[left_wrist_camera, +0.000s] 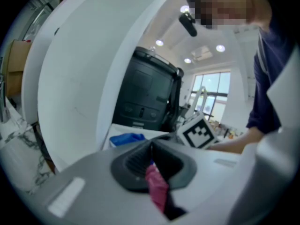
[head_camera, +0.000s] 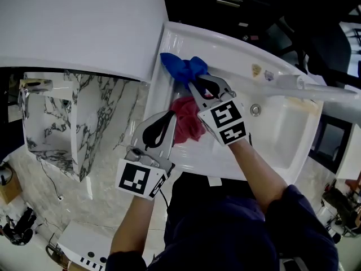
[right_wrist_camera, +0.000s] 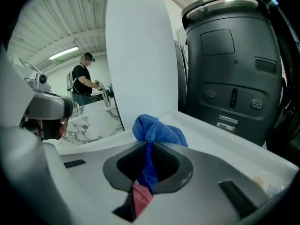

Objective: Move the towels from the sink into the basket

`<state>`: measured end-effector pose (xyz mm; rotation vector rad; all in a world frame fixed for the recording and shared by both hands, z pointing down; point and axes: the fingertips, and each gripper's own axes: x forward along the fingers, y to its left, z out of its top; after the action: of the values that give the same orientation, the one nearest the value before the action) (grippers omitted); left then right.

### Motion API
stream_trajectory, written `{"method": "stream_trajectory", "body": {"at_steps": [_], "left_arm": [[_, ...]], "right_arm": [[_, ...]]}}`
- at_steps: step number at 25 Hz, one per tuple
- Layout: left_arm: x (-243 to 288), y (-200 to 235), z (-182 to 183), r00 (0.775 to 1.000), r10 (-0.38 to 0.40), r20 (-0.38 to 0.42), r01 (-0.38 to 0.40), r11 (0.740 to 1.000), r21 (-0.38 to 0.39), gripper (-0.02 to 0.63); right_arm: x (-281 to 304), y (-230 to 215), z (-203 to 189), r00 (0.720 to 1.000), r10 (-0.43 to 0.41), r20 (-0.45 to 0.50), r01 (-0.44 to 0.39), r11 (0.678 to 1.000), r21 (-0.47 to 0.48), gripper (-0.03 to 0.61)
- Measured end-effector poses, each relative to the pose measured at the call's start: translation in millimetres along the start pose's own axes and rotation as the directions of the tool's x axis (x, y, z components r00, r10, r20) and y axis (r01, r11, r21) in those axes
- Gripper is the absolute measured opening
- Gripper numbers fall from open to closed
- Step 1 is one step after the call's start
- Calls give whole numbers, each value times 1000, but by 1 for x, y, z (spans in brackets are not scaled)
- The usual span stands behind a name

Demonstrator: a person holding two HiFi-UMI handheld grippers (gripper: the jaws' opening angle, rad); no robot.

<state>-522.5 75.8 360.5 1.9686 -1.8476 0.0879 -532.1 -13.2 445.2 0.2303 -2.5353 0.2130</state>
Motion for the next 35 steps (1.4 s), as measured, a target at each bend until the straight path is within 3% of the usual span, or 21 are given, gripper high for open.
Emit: {"method": "stream_trajectory", "body": {"at_steps": [15,22,35], "left_arm": [[-25,-36,38,998,-7,62,4,998,55,8],[-32,-60,46,996,-45,75,39,996,77,8],[-10,-138,45,977,-211,43,203,970,137,8]], "right_arm": [[-86,14,59,989,-17,147,19,1000,-16,34],[-136,24,79,976,-24,218,30,999,-23,35],[-237,16,42,964,-116,241,105,993,57,34]]}}
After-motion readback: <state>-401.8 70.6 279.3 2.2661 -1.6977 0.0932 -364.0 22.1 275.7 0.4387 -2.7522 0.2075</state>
